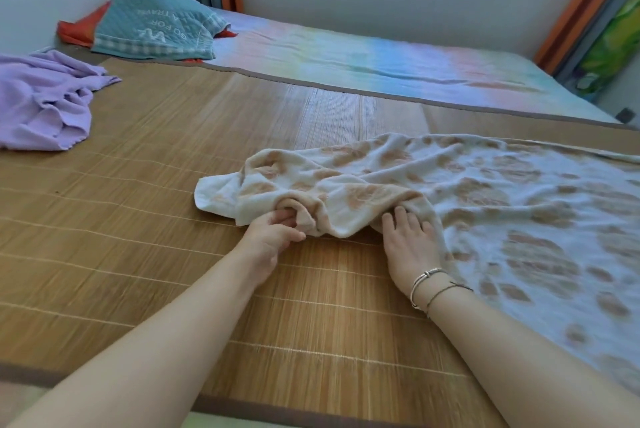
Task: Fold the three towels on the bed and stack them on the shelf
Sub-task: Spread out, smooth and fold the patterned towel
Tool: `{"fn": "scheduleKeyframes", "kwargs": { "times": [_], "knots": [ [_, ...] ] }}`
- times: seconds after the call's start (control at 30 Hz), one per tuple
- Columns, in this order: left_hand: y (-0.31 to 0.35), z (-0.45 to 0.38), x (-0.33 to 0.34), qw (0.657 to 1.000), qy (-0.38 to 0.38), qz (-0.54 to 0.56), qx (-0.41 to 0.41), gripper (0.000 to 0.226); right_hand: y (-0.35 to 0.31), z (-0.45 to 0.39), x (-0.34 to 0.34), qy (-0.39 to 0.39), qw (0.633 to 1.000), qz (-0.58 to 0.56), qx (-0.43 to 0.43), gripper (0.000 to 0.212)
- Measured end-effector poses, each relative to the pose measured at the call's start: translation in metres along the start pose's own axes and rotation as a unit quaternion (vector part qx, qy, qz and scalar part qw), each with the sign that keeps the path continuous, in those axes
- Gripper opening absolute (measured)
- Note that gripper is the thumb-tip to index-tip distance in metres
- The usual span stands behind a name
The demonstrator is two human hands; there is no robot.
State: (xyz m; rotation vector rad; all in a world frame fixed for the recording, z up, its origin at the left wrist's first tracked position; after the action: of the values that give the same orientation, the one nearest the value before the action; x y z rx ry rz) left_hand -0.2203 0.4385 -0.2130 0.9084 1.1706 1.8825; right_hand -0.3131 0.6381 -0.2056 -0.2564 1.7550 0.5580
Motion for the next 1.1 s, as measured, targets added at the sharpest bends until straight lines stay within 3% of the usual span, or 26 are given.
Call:
{"fn": "scheduleKeyframes", "kwargs": {
  "times": [0.1, 0.23, 0.3, 0.37, 0.4, 0.47, 0.53, 0.57, 0.63, 0.7, 0.8, 0.87, 0.93, 1.03, 1.1],
  "knots": [
    [0.002, -0.004, -0.004, 0.967, 0.02, -0.246, 0.065, 0.036, 0.001, -0.014, 0.001, -0.024, 0.999, 0.03, 0.013, 0.033],
    [-0.003, -0.009, -0.002, 0.934, 0.017, -0.333, 0.125, 0.026, 0.002, -0.025, 0.004, -0.033, 0.999, 0.005, 0.002, 0.026],
    [0.0, -0.01, -0.001, 0.926, 0.01, -0.344, 0.158, 0.016, 0.001, -0.025, -0.001, -0.027, 0.995, -0.099, -0.003, 0.015],
    [0.007, -0.013, -0.004, 0.937, 0.035, -0.298, 0.181, 0.009, -0.004, -0.024, -0.015, -0.065, 0.955, -0.29, 0.005, 0.017],
    [0.012, -0.016, -0.008, 0.949, 0.068, -0.25, 0.181, 0.011, -0.008, -0.025, -0.025, -0.106, 0.906, -0.409, 0.018, 0.018],
    [0.026, -0.013, -0.018, 0.978, 0.12, -0.091, 0.141, 0.022, -0.017, -0.027, -0.044, -0.18, 0.755, -0.628, 0.05, 0.017],
    [0.028, -0.008, -0.027, 0.992, 0.096, 0.037, 0.076, 0.035, -0.024, -0.027, -0.058, -0.253, 0.579, -0.771, 0.075, 0.015],
    [0.03, 0.002, -0.03, 0.996, 0.069, 0.037, 0.046, 0.04, -0.028, -0.025, -0.065, -0.282, 0.511, -0.808, 0.077, 0.034],
    [0.022, 0.021, -0.035, 1.0, 0.021, 0.0, -0.013, 0.054, -0.034, -0.016, -0.075, -0.317, 0.447, -0.833, 0.08, 0.05],
    [0.015, 0.038, -0.039, 0.998, -0.023, 0.013, -0.057, 0.062, -0.043, -0.006, -0.084, -0.34, 0.397, -0.849, 0.082, 0.045],
    [0.012, 0.063, -0.041, 0.981, -0.115, 0.057, -0.142, 0.053, -0.059, 0.003, -0.09, -0.345, 0.334, -0.872, 0.097, 0.032],
    [0.01, 0.076, -0.047, 0.968, -0.162, 0.019, -0.191, 0.057, -0.068, 0.006, -0.091, -0.347, 0.317, -0.876, 0.107, 0.031],
    [0.013, 0.088, -0.061, 0.962, -0.164, -0.03, -0.216, 0.057, -0.077, 0.007, -0.093, -0.347, 0.331, -0.87, 0.114, 0.031],
    [0.025, 0.093, -0.095, 0.976, -0.098, -0.069, -0.183, 0.051, -0.091, 0.01, -0.094, -0.343, 0.388, -0.849, 0.107, 0.027],
    [0.037, 0.094, -0.124, 0.987, -0.05, -0.085, -0.13, 0.048, -0.105, 0.013, -0.088, -0.379, 0.458, -0.799, 0.094, 0.023]
  ]
}}
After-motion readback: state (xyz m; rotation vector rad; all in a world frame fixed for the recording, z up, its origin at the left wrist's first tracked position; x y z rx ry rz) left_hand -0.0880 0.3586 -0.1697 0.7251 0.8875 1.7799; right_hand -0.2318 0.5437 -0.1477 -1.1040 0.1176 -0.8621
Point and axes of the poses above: each hand's wrist, its own z-axis away from the middle knuckle, its own x-axis out of the palm, y = z × x, the point moved 2 cm from there along -z, towards the middle knuckle, and after that the axes turned 3 degrees about x, right-handed, at the moved point
